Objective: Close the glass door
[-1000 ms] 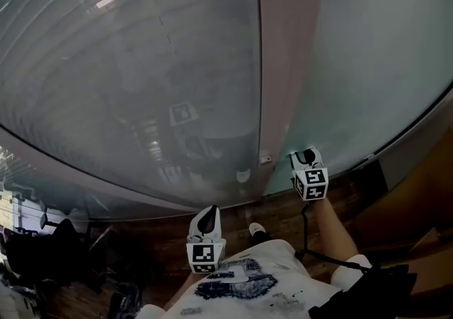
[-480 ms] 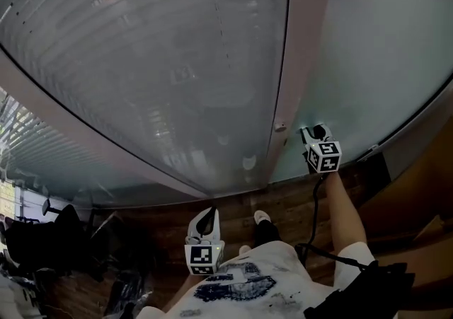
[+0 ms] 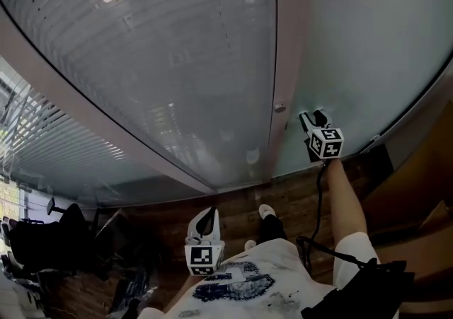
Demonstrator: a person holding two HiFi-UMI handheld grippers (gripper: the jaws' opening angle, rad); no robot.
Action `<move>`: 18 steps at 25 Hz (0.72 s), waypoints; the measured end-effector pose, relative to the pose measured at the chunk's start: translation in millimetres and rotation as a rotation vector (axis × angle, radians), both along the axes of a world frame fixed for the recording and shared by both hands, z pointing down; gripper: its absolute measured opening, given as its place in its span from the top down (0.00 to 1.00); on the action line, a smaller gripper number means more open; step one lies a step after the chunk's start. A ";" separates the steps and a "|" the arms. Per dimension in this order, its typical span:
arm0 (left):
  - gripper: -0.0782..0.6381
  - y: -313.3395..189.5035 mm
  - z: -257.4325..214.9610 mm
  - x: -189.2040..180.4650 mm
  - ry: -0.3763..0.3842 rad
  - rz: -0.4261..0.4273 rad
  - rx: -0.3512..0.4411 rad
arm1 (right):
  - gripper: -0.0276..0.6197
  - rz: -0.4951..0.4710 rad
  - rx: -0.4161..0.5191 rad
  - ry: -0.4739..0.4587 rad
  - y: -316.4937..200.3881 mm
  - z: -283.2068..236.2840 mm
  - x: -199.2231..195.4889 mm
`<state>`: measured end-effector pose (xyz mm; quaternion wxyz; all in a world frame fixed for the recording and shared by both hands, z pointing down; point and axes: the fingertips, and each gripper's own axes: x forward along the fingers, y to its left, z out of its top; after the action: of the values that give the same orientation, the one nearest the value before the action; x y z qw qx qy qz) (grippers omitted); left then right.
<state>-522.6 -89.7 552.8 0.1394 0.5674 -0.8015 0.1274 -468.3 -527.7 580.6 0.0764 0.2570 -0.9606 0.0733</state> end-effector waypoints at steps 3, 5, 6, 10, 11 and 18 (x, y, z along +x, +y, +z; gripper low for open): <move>0.89 8.7 -2.3 -1.5 -0.003 0.006 0.007 | 0.71 0.041 0.057 0.097 7.2 6.9 9.4; 0.89 12.8 -1.4 -0.2 -0.007 0.019 0.012 | 0.73 0.074 0.056 0.114 13.7 10.5 20.8; 0.89 14.0 0.5 0.7 -0.012 0.028 0.017 | 0.74 0.092 0.053 0.117 17.2 12.6 28.2; 0.89 16.5 8.1 8.7 -0.027 0.071 0.042 | 0.78 0.154 0.062 0.118 42.4 11.1 64.0; 0.89 17.4 8.1 11.7 -0.025 0.081 0.048 | 0.82 0.162 0.070 0.117 52.6 6.5 72.1; 0.89 12.5 2.7 40.6 0.025 0.153 0.084 | 0.95 0.145 0.082 0.114 137.3 -15.8 108.7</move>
<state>-482.0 -77.2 555.5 0.1154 0.6339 -0.7586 0.0968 -359.6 -390.4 564.8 0.1149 0.3326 -0.9357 0.0243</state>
